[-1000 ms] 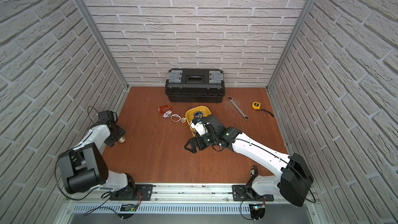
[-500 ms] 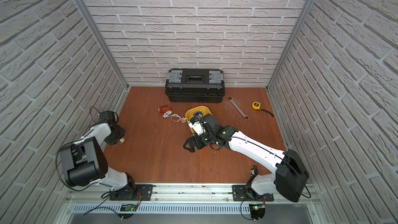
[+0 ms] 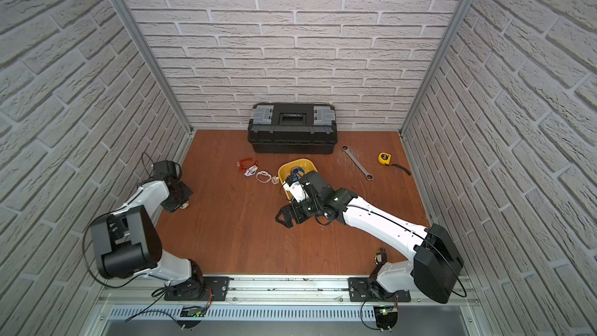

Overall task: Put the watch into the storage box
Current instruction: Pick up the watch at the center of the board.

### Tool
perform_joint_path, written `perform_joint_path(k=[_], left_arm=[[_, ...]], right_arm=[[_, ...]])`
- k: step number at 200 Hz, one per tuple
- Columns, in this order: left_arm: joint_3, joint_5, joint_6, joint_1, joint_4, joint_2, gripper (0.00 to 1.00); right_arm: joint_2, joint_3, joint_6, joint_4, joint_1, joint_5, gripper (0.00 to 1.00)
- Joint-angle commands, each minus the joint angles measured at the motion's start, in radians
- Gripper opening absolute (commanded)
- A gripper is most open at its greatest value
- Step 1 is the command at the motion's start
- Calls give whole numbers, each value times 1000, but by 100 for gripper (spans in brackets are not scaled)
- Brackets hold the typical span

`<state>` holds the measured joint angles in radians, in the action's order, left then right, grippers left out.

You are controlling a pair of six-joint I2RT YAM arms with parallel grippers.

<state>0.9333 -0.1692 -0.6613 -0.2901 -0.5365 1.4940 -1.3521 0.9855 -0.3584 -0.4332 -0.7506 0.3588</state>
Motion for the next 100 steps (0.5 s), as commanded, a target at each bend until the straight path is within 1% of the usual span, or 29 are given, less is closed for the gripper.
perform_joint_path(k=[1, 17, 33, 62, 78, 100], left_arm=[[60, -22, 53, 71, -69, -56, 0], [103, -58, 80, 140, -121, -74, 0], [148, -104, 106, 217, -177, -94, 0], [226, -153, 141, 367, -258, -125, 0], [262, -153, 156, 482, -268, -141, 0], [327, -160, 162, 650, -309, -127, 1]], right_arm=[[44, -14, 16, 19, -8, -37, 100], [61, -14, 3, -14, -1, -106, 100], [76, -14, -36, -53, 42, -153, 100], [121, -54, -128, -87, 195, -186, 100], [149, -81, -154, -99, 292, -220, 100], [143, -84, -137, -100, 401, -250, 100]])
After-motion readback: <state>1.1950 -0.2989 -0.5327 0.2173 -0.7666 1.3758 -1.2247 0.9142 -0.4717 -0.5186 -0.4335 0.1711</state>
